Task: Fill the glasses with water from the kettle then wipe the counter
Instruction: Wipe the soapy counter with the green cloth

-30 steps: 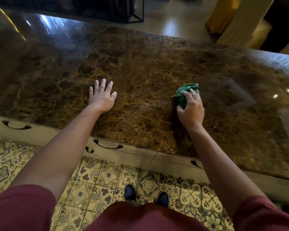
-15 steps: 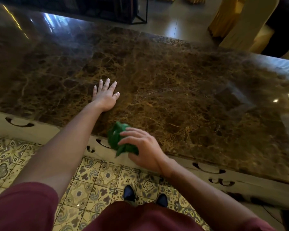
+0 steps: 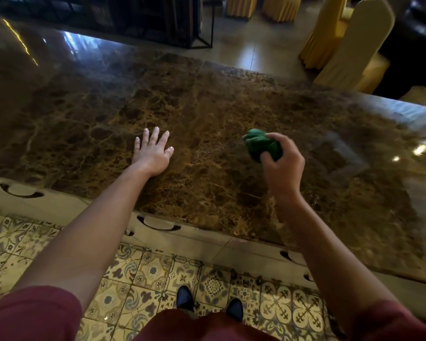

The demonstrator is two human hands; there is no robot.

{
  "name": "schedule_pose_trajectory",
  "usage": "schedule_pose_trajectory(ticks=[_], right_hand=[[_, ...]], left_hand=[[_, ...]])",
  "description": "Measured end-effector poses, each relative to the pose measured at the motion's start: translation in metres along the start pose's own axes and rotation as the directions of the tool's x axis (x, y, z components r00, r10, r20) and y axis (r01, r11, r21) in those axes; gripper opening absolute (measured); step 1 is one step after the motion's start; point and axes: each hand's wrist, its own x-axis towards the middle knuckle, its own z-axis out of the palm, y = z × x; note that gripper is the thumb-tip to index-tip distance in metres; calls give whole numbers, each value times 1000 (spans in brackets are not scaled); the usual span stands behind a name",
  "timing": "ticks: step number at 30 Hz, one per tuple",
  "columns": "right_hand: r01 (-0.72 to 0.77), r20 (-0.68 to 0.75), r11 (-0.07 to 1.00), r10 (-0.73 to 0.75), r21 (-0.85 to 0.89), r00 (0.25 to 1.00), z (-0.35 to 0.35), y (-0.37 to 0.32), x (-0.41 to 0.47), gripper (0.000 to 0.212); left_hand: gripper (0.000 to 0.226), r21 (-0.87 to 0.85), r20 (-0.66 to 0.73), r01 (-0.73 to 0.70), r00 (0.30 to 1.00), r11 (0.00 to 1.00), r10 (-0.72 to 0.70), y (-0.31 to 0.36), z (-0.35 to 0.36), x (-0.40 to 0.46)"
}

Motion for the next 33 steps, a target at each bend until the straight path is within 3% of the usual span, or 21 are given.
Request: schedule_pose_trajectory(ticks=[3,6,10,14,16,22,27,33], right_hand=[[-55,-71,986,44,-159,996,13,25,32,44],[-55,-13,954,53,-295,998,27,36,54,46],[-154,107,963,181,-221,978,31,38,76,66],[-219,192,905,303,-364,934,26,53,91,76],[-248,204,909,327,-336,923,31,53,89,77],[-99,319,955,190,-280,929,69,22,68,66],[67,458,971,47,-230,888,100,-10,36,63],[214,513,969,-121,-127,850,97,-38,-19,51]], left_hand=[[60,4,9,0,1000,1000,0,1,-1,-1],[60,3,5,4,1000,1000,-4,2,-2,-1],[59,-9,-5,2,1000,1000,-2,1,0,-1],[59,-1,-21,-5,1000,1000,5,-1,3,0],[59,8,-27,-7,1000,1000,7,-1,4,1],[59,9,-22,-10,1000,1000,10,-2,5,2],[59,10,-11,-6,1000,1000,6,0,3,1],[59,-6,12,-8,1000,1000,8,-1,-1,1]])
